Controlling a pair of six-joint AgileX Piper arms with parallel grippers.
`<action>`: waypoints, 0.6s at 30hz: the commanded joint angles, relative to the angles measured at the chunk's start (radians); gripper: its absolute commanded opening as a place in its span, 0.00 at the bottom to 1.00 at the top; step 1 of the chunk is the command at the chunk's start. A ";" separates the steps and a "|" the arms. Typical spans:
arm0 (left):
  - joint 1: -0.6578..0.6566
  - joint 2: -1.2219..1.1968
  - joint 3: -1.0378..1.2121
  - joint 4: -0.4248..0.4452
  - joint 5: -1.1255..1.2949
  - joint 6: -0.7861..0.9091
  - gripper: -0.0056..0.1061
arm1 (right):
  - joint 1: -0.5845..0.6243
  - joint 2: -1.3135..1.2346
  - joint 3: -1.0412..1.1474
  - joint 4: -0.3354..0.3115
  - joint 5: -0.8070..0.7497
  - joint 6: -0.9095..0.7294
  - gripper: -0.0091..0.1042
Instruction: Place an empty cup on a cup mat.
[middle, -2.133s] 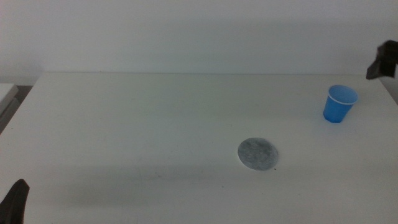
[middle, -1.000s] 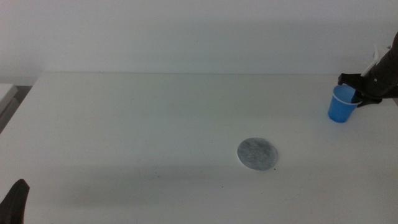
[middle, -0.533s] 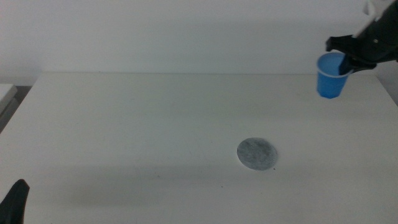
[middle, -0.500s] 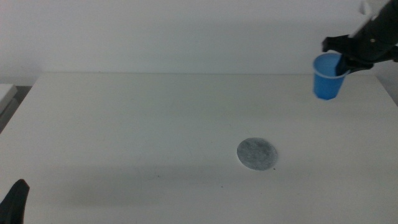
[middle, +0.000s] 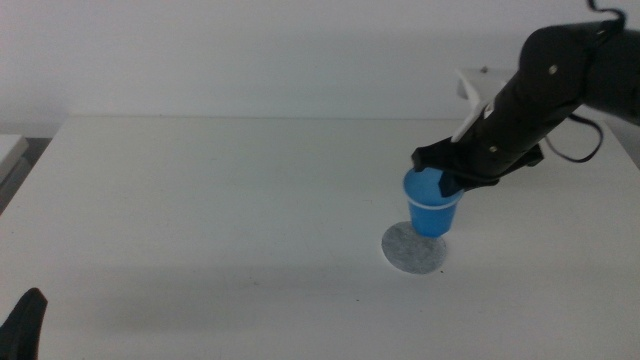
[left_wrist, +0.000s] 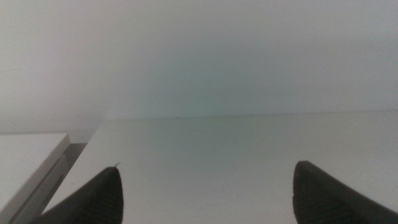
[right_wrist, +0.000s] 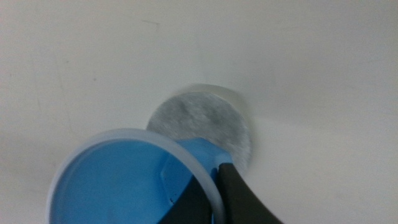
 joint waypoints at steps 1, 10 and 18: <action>-0.001 -0.004 0.000 -0.002 -0.013 -0.003 0.89 | 0.014 0.013 0.011 -0.007 -0.052 0.010 0.06; -0.001 -0.004 0.000 -0.002 -0.013 -0.003 0.89 | 0.018 0.085 0.011 0.043 -0.081 0.010 0.06; -0.001 -0.004 0.000 -0.002 -0.013 -0.003 0.89 | 0.020 0.132 0.011 0.041 -0.086 0.008 0.06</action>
